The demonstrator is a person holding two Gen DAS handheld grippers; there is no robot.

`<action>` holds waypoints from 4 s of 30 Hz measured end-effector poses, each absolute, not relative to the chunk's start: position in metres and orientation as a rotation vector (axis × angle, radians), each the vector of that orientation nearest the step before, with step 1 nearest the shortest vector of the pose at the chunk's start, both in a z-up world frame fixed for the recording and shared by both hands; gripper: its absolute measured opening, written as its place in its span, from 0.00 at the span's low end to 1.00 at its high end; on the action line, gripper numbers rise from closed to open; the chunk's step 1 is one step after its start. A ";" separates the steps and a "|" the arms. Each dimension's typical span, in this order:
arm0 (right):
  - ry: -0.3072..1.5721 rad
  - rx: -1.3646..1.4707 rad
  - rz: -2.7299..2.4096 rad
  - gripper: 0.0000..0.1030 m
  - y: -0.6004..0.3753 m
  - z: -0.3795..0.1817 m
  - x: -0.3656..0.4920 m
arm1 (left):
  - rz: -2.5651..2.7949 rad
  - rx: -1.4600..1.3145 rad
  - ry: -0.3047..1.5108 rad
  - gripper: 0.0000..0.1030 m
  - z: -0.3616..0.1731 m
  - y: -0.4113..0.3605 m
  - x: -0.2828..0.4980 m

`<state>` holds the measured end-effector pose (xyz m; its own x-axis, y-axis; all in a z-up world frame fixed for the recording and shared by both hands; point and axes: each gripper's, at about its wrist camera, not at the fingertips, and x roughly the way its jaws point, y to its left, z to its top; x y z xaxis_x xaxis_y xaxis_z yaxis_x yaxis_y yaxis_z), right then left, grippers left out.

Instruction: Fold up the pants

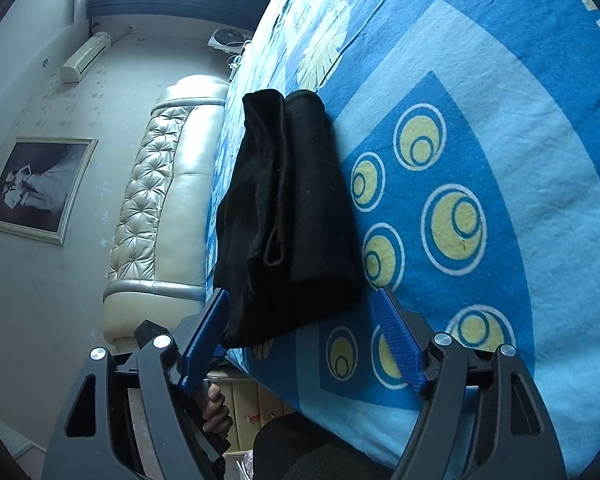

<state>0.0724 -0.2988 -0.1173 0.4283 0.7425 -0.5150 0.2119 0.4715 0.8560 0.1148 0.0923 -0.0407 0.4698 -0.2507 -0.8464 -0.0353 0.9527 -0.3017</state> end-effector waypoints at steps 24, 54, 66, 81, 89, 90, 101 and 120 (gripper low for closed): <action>1.015 0.206 0.061 0.78 -0.240 -0.043 0.019 | 0.027 0.002 0.813 0.93 0.023 0.048 0.004; 0.997 0.121 0.066 0.80 -0.215 -0.038 0.009 | 0.055 0.033 0.832 0.93 0.016 0.035 0.001; 1.008 0.120 0.066 0.80 -0.212 -0.040 0.009 | 0.047 0.007 0.856 0.93 0.014 0.037 0.002; 1.020 0.117 0.078 0.80 -0.208 -0.042 0.008 | 0.034 0.013 0.854 0.93 0.014 0.033 0.001; 1.023 0.120 0.080 0.80 -0.207 -0.042 0.008 | 0.031 0.008 0.857 0.93 0.014 0.033 0.001; 1.023 0.119 0.080 0.80 -0.207 -0.042 0.008 | 0.031 0.010 0.857 0.93 0.014 0.032 0.001; 1.029 0.116 0.086 0.80 -0.204 -0.045 0.007 | 0.026 0.014 0.862 0.97 0.014 0.030 0.000; 1.045 0.111 0.097 0.80 -0.202 -0.049 0.005 | 0.033 0.098 0.848 0.98 0.015 0.018 -0.001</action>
<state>0.0052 -0.2019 -0.0489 0.4986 0.1328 -0.8566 -0.0273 0.9901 0.1376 -0.0009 0.0178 0.0150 0.6609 0.0680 -0.7474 0.0100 0.9950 0.0994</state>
